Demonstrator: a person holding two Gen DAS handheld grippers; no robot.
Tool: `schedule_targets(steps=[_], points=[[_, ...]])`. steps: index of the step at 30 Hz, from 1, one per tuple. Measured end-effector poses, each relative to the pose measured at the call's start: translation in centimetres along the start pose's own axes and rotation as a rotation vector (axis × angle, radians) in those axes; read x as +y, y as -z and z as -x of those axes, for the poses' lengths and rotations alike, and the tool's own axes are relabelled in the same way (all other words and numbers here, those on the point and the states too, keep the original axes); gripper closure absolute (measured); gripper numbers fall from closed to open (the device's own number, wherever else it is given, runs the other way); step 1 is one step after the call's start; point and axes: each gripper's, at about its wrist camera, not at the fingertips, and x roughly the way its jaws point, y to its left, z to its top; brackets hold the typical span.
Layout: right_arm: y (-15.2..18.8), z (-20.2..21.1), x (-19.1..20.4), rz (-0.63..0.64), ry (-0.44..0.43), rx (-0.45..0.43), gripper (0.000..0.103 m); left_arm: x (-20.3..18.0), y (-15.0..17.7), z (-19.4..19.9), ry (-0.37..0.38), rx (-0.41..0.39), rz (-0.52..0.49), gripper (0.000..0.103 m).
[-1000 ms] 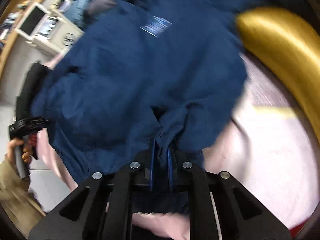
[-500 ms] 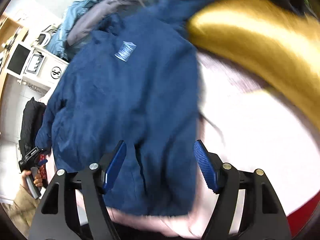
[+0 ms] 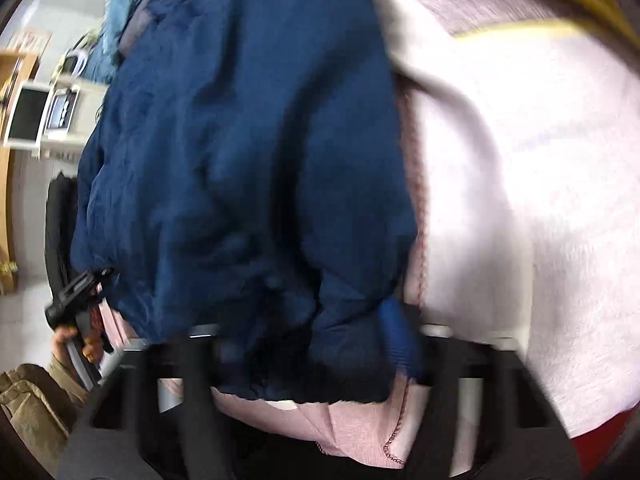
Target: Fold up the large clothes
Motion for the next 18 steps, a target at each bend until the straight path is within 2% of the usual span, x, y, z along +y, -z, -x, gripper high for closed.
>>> schedule_targets(steps=[1,2,3,5,8,12,13,15,17,18], points=[[0.1,0.6,0.6,0.016,0.000,-0.005,0.081,-0.4,-0.1,0.3,-0.001,0.002,-0.006,0.056],[0.2,1.4,0.9,0.020,-0.008,-0.014,0.084,-0.7,-0.3,0.5,-0.015,0.004,-0.010,0.070],[0.4,2.5,1.3,0.029,-0.001,-0.021,0.085,-0.5,-0.4,1.4,-0.020,0.005,-0.009,0.076],[1.3,4.9,1.4,0.052,0.029,-0.015,0.088,0.1,-0.5,3.5,0.042,0.011,0.006,0.086],[2.0,8.8,2.2,0.081,0.070,-0.001,0.089,0.9,0.8,6.6,0.105,0.032,-0.028,0.087],[2.7,12.8,4.3,0.135,0.062,0.023,0.089,1.8,3.4,10.2,0.117,0.066,-0.044,0.088],[2.9,12.8,4.6,0.145,0.061,0.043,0.089,2.3,3.9,10.4,0.116,0.076,-0.028,0.088],[3.5,11.8,4.3,0.151,0.077,0.086,0.089,3.3,2.5,11.0,0.108,0.101,0.013,0.088],[4.6,9.4,3.3,0.161,0.135,0.140,0.089,3.9,2.6,9.5,0.098,0.139,0.069,0.088],[5.0,8.2,2.3,0.147,0.160,0.156,0.089,3.4,2.5,8.5,0.078,0.147,0.058,0.088]])
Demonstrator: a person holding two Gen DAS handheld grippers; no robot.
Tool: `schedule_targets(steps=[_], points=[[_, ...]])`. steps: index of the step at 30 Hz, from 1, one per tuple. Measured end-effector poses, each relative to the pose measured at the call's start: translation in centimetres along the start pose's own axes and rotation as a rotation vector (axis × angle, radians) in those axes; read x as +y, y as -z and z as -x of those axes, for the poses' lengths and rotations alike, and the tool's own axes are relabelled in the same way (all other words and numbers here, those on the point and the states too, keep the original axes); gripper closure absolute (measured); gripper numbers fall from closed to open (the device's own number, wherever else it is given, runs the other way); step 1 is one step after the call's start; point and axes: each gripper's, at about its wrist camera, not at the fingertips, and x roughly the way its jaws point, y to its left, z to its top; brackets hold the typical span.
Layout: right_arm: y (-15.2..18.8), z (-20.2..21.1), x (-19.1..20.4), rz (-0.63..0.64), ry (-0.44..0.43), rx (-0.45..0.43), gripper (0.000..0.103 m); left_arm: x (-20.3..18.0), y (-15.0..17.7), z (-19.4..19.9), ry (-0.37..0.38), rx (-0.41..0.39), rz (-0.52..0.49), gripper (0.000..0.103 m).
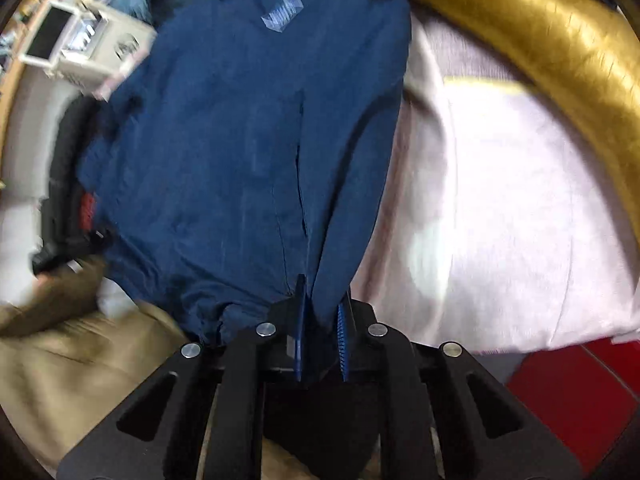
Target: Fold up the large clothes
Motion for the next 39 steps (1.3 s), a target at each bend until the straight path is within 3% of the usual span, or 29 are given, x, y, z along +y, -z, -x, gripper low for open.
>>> schedule_targets(steps=[4,7,12,14,17,19,24,29,33,35,37,39], points=[[0.3,-3.5,-2.8,-0.119,-0.007,0.043,0.089,-0.8,1.2,-1.3,-0.089,0.020,-0.077,0.084],[-1.0,-5.0,-1.9,-0.109,0.028,0.061,0.089,-0.4,0.4,-1.9,-0.114,0.019,-0.081,0.067],[-1.6,-6.8,-2.1,-0.154,0.022,0.086,0.085,3.4,-0.9,-1.5,-0.070,0.029,0.007,0.037],[-1.6,-6.5,-2.8,-0.161,0.038,0.085,0.071,4.6,-1.6,-0.8,-0.081,0.015,0.032,0.024],[-1.5,-4.9,-4.2,-0.154,0.049,0.072,0.056,6.5,-1.8,0.5,-0.074,0.000,0.057,0.017],[-1.6,-3.6,-4.9,-0.163,0.060,0.058,0.056,7.8,-1.6,1.8,-0.081,-0.008,0.071,0.013],[-3.8,0.7,-5.9,-0.220,0.078,-0.053,0.056,10.6,-1.6,5.5,-0.116,-0.049,0.081,0.012],[-7.1,2.8,-3.9,-0.188,-0.002,-0.149,0.055,10.1,-4.5,10.3,-0.292,-0.187,0.046,0.013],[-11.0,2.5,1.0,-0.097,-0.078,-0.180,0.055,6.1,-8.2,10.7,-0.330,-0.220,-0.045,0.013],[-10.7,2.4,2.9,-0.045,-0.110,-0.201,0.055,2.1,-9.0,10.0,-0.336,-0.261,-0.117,0.013],[-10.6,2.8,4.4,0.007,-0.087,-0.205,0.055,-1.0,-9.8,10.3,-0.315,-0.323,-0.166,0.013],[-10.9,3.2,4.9,0.042,-0.060,-0.200,0.055,-4.3,-9.6,10.0,-0.234,-0.353,-0.178,0.013]])
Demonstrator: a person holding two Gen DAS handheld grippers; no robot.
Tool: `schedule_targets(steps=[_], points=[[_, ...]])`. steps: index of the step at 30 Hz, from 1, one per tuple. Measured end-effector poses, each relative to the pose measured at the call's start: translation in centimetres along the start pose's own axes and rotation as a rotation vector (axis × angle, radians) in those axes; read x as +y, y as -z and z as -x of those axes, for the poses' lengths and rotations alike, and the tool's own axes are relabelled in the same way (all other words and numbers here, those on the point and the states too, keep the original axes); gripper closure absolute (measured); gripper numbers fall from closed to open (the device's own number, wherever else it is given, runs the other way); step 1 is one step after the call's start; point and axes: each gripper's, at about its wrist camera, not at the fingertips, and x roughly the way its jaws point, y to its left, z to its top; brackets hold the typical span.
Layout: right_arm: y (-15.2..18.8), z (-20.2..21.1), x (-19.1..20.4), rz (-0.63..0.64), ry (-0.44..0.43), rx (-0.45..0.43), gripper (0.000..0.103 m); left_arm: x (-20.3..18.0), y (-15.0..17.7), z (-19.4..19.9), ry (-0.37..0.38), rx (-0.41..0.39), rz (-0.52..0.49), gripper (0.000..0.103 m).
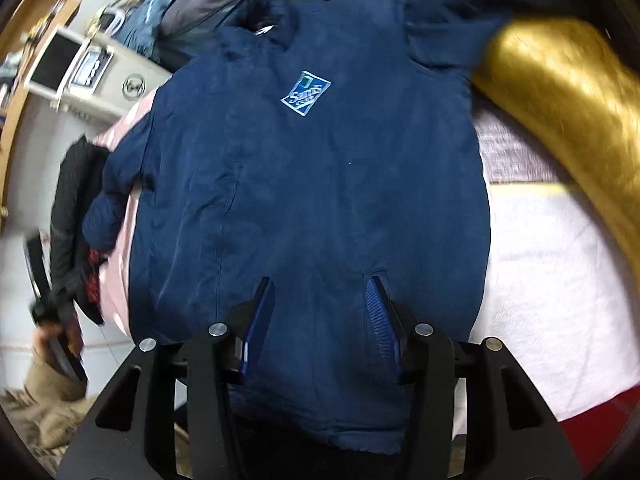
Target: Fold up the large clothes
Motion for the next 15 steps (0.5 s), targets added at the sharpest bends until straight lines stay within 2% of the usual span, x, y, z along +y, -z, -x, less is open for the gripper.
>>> schedule_targets(steps=[3,5,10,15], points=[[-0.1,1.1,-0.8,0.006,0.039,0.002,0.055,-4.0,0.5,0.2,0.090,-0.025,0.000,0.012],[0.0,2.1,-1.7,-0.014,0.050,-0.016,0.055,-6.2,1.6,0.4,0.108,-0.029,-0.010,0.010],[0.0,1.6,-3.6,-0.107,0.027,-0.043,0.054,-8.6,3.6,-1.3,0.112,0.019,-0.022,0.010],[-0.9,2.6,-6.2,-0.154,0.055,-0.088,0.054,-8.4,3.7,-1.6,0.050,0.037,-0.026,0.010]])
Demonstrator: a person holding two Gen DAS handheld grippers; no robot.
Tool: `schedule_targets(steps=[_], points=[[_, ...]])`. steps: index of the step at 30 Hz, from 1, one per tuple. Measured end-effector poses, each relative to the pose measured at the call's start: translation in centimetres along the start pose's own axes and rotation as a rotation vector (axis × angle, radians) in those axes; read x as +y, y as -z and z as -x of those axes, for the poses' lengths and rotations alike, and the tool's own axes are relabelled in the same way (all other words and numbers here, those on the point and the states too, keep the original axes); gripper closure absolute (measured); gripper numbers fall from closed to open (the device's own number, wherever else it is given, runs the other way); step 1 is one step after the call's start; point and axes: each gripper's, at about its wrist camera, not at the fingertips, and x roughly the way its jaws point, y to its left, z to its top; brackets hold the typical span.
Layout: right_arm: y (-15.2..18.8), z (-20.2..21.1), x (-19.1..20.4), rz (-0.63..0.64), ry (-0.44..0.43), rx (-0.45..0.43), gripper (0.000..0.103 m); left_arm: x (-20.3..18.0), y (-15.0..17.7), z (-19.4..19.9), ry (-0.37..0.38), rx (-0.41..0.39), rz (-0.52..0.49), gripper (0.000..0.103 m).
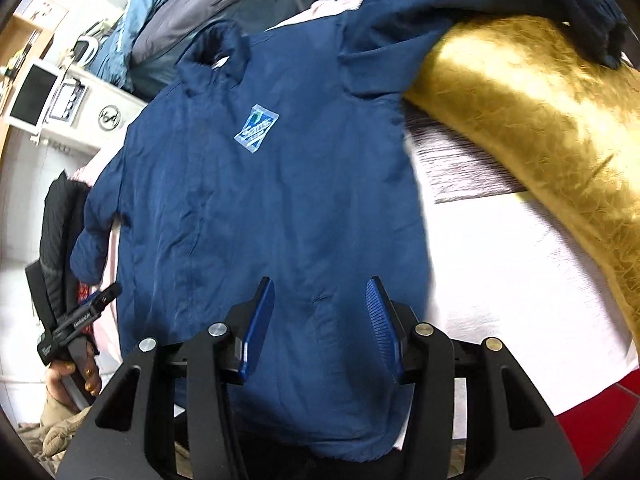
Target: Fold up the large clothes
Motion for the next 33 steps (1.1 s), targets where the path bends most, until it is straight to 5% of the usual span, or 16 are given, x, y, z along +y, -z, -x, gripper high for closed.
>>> schedule_targets(steps=[9,10,14,18,19,20,22,25,30,33], points=[[-6.7,8.7,-11.4,-0.238,0.127,-0.340,0.054,-0.7,1.2,0.1,-0.038,0.030,-0.016,0.009],[-7.3,9.4,-13.0,-0.280,0.119,-0.365,0.041,-1.0,1.4,0.1,-0.042,0.035,-0.024,0.009],[-9.5,9.8,-17.2,-0.381,0.124,-0.415,0.036,-2.2,1.8,0.1,-0.052,0.047,-0.052,0.008],[-12.3,8.2,-17.7,-0.292,0.205,-0.431,0.038,-3.2,1.6,0.4,-0.065,0.044,-0.071,0.008],[-12.8,7.7,-17.8,-0.278,0.189,-0.422,0.051,-3.4,1.5,0.5,-0.068,0.042,-0.073,0.008],[-13.3,7.3,-17.9,-0.263,0.169,-0.409,0.074,-3.7,1.4,0.5,-0.070,0.040,-0.075,0.008],[-14.3,7.8,-17.6,-0.247,0.164,-0.400,0.088,-4.0,1.2,0.7,-0.075,0.034,-0.078,0.008],[-15.2,12.9,-16.3,-0.234,-0.011,-0.487,0.093,-4.3,0.9,1.2,-0.089,0.018,-0.082,0.008],[-16.3,26.5,-16.2,-0.219,-0.446,-0.677,0.095,-4.7,0.5,0.9,-0.079,0.026,-0.072,0.008],[-16.6,31.2,-18.0,-0.225,-0.443,-0.704,0.095,-5.5,0.1,0.7,-0.061,0.020,-0.088,0.008]])
